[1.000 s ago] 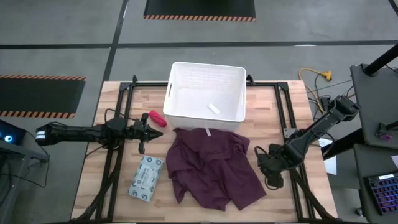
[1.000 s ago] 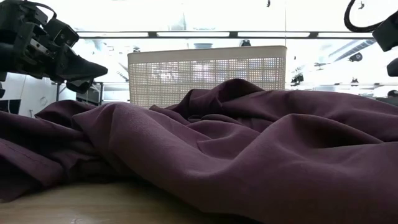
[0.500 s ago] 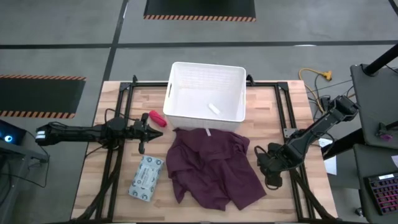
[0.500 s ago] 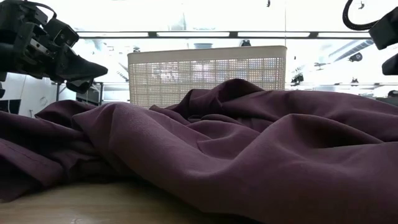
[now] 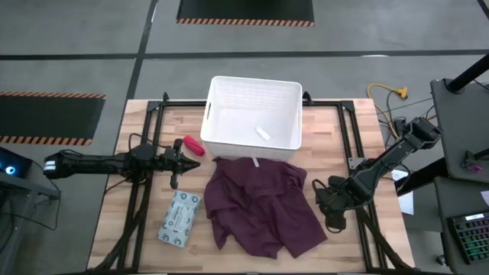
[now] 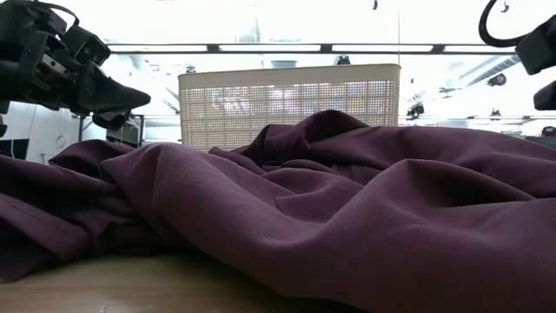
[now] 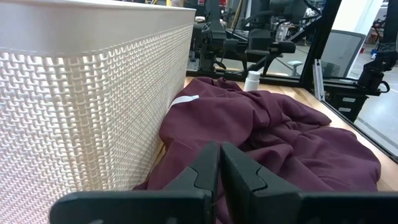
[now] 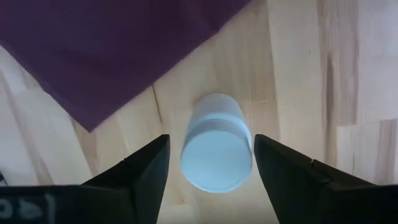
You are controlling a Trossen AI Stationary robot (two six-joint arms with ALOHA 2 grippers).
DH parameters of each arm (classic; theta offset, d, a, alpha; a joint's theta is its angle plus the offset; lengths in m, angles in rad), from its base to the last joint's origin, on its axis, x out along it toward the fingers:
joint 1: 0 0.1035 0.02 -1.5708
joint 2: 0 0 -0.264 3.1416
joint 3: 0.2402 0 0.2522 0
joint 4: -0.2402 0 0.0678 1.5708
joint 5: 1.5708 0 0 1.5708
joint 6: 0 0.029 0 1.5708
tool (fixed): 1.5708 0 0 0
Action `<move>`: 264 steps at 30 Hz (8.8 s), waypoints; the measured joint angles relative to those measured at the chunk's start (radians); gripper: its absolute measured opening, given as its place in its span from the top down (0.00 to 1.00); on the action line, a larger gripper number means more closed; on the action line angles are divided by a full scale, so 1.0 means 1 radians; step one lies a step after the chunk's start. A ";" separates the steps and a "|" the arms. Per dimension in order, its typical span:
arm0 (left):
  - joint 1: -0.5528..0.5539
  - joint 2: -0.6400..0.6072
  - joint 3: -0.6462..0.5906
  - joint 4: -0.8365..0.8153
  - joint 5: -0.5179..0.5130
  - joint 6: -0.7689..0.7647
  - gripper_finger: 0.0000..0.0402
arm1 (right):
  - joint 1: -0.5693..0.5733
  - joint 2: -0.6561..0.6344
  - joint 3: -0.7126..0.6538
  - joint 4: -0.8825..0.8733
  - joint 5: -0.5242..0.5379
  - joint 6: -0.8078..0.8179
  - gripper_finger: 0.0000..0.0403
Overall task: Pick & place medical supplies in basket/bin
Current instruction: Put the white medicine bottle into the white basket, then put the red bandage into the white basket
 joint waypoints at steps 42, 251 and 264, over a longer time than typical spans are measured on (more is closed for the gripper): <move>0.000 0.000 0.000 0.000 0.000 0.000 1.00 | -0.596 0.008 0.702 0.052 0.428 -0.551 0.61; 0.179 1.097 0.577 -0.729 -0.702 -2.061 0.45 | -0.777 -0.813 -0.753 1.378 0.071 -0.624 0.98; 0.180 1.042 0.575 -0.783 -0.659 -2.059 0.73 | -0.777 -0.813 -0.753 1.378 0.072 -0.622 0.98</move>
